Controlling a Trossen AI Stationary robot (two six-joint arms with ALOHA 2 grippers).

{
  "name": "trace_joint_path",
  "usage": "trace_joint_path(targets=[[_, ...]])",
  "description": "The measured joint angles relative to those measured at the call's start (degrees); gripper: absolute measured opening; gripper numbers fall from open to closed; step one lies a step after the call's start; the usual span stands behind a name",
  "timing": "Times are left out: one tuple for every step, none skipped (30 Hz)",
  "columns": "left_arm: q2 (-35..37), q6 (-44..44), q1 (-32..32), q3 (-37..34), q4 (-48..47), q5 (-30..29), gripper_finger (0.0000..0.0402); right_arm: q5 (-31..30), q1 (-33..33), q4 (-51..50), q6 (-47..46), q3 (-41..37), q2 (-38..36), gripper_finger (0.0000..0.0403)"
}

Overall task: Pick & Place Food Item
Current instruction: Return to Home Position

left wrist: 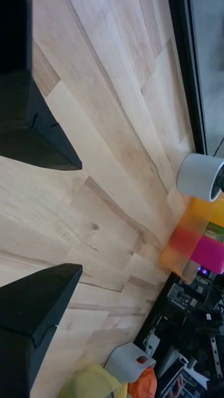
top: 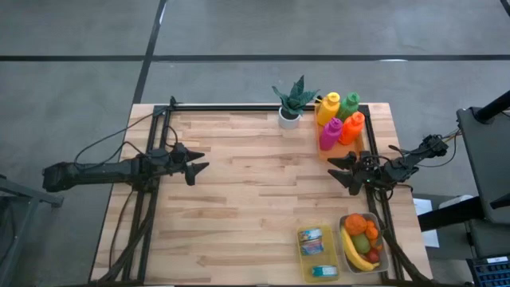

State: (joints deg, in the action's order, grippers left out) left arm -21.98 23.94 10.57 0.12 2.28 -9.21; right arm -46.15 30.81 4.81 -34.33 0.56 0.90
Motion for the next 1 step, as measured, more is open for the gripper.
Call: trace_joint_path(targets=[[-0.02,0.00,0.00,0.00,-0.02,0.00,0.0263,0.02,0.00,-0.01,0.02,0.00,0.01,0.0338]])
